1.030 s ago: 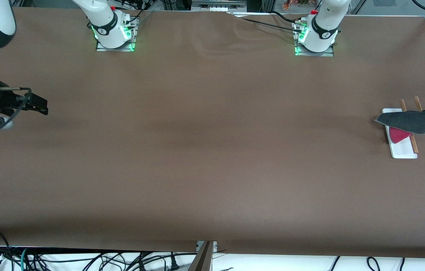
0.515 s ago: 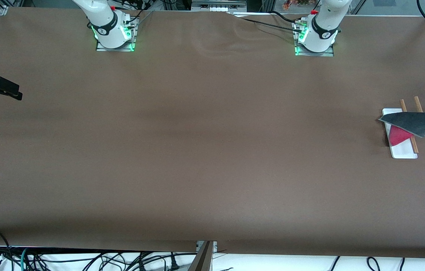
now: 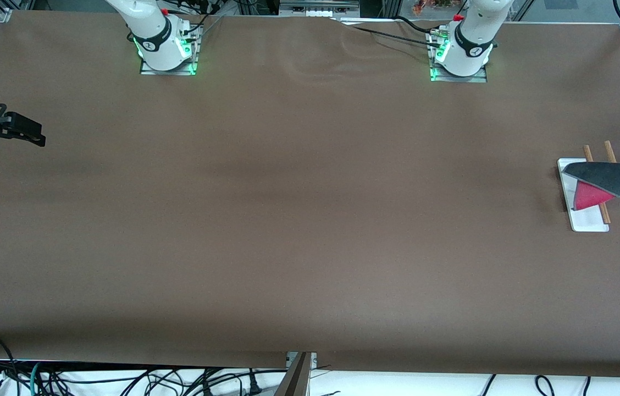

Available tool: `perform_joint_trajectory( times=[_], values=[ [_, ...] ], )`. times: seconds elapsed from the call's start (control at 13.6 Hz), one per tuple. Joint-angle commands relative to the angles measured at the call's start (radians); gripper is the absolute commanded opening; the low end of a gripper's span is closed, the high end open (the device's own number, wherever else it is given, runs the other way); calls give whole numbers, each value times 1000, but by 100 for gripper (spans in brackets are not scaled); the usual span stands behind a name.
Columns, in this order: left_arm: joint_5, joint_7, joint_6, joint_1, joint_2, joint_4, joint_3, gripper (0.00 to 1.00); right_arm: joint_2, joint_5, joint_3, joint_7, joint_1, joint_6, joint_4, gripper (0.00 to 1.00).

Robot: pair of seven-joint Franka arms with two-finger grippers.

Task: Pass towel and hang on rack
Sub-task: 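Lower the towel over the wooden rods and open the left gripper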

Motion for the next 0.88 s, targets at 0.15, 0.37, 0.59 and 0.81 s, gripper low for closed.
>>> perform_joint_trajectory(
  times=[0.15,0.37,0.59,0.81],
  values=[
    [11,159,-12,36,124,126,-12,100,-9,13,8,-13,-6,-2,-9,100],
    [20,163,-34,33,115,174,-13,100,-9,14,8,-13,-8,-7,-9,100],
    [20,160,-63,26,116,267,-13,100,-9,11,13,-10,0,-4,-9,100],
    [23,122,-89,-14,74,298,-16,100,-9,11,11,-13,0,3,-7,100]
  ],
)
